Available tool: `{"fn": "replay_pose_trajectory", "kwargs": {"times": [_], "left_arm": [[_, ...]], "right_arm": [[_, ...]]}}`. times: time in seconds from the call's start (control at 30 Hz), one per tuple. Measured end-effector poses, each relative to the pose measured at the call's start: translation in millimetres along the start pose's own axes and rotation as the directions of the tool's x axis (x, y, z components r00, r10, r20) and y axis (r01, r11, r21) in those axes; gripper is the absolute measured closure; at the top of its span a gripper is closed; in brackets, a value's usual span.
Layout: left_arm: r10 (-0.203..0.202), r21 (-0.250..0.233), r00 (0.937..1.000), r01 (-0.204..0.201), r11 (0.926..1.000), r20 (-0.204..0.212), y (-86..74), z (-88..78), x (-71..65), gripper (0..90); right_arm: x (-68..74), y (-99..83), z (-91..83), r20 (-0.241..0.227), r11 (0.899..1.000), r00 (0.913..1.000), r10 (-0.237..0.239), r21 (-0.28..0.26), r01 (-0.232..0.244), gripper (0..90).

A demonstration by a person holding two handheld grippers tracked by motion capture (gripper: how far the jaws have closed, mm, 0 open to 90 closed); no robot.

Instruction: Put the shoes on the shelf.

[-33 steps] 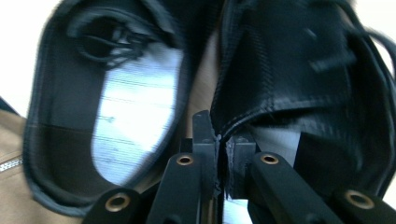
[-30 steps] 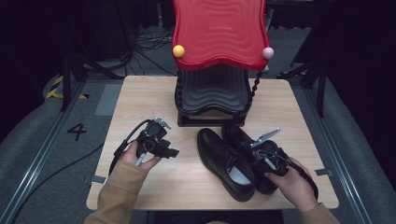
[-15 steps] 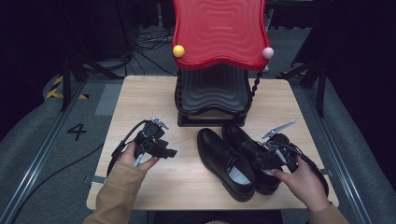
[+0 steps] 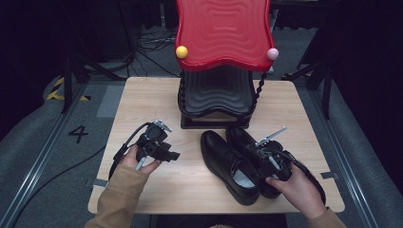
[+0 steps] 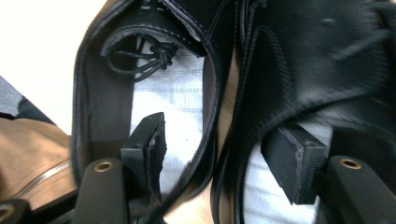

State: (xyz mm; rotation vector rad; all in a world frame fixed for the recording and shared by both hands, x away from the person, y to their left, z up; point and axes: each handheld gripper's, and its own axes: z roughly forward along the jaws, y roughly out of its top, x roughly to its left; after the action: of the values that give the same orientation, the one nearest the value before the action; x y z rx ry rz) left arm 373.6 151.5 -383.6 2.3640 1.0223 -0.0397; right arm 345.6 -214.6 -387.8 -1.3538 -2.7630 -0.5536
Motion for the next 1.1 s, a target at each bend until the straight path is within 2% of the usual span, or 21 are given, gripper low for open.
{"fn": "replay_pose_trajectory", "kwargs": {"times": [0.1, 0.13, 0.2, 0.23, 0.4, 0.47, 0.5, 0.6, 0.7, 0.8, 0.97, 1.1], "left_arm": [[-0.005, 0.002, 1.0, 0.005, 1.0, -0.002, -1.0, -0.7, 0.7, 46.5], [-0.01, 0.001, 0.9999, 0.01, 0.9999, -0.004, -2.2, -0.2, 0.5, 46.5], [-0.008, 0.003, 1.0, 0.008, 1.0, -0.006, -2.8, -0.3, 0.7, 46.5], [-0.005, 0.004, 0.9999, 0.005, 1.0, -0.009, -3.7, -0.8, 1.2, 46.5], [-0.014, 0.002, 0.9998, 0.014, 0.9999, -0.012, -6.0, -1.6, 2.1, 46.5], [-0.017, 0.003, 0.9998, 0.017, 0.9999, -0.012, -6.6, -1.5, 1.8, 46.4], [-0.019, 0.003, 0.9998, 0.019, 0.9998, -0.011, -6.9, -1.4, 1.5, 46.5], [-0.017, 0.005, 0.9998, 0.017, 0.9998, -0.013, -6.7, -1.0, 1.9, 46.5], [-0.017, 0.007, 0.9998, 0.017, 0.9998, -0.013, -5.9, 0.2, 1.8, 46.5], [-0.013, 0.013, 0.9998, 0.013, 0.9998, -0.011, -4.9, 2.0, 1.1, 46.4], [-0.011, 0.012, 0.9999, 0.011, 0.9999, -0.01, -5.3, 1.5, 1.6, 46.4], [-0.009, 0.012, 0.9999, 0.009, 0.9999, -0.01, -5.4, 1.6, 1.5, 46.4]], "right_arm": [[0.9, 2.3, 9.4, 0.008, 1.0, 0.9999, -0.006, 0.01, 0.006, 41.6], [1.0, 4.1, 19.0, 0.025, 1.0, 0.9996, -0.009, 0.019, 0.009, 45.0], [0.8, 5.0, 22.7, 0.026, 1.0, 0.9996, -0.009, 0.02, 0.009, 46.6], [2.2, 6.8, 28.5, 0.057, 1.0, 0.9984, -0.003, 0.03, 0.001, 48.2], [3.5, 9.2, 29.8, 0.094, 1.0, 0.9955, -0.003, 0.006, 0.003, 49.8], [1.9, 10.8, 35.4, 0.078, 1.0, 0.9969, 0.01, 0.009, -0.011, 50.2], [1.5, 11.3, 38.6, 0.092, 1.0, 0.9958, 0.009, 0.02, -0.011, 52.8], [0.5, 13.0, 38.2, 0.112, 1.0, 0.9937, 0.007, 0.002, -0.008, 56.9], [1.3, 17.0, 37.5, 0.125, 1.0, 0.992, 0.014, -0.028, -0.011, 57.8], [1.4, 20.4, 38.7, 0.15, 1.0, 0.9886, 0.015, -0.028, -0.011, 59.4], [1.5, 16.3, 39.1, 0.129, 1.0, 0.9916, 0.008, 0.012, -0.01, 57.6], [0.2, 14.9, 38.4, 0.116, 1.0, 0.9932, 0.012, 0.021, -0.015, 57.3]]}}
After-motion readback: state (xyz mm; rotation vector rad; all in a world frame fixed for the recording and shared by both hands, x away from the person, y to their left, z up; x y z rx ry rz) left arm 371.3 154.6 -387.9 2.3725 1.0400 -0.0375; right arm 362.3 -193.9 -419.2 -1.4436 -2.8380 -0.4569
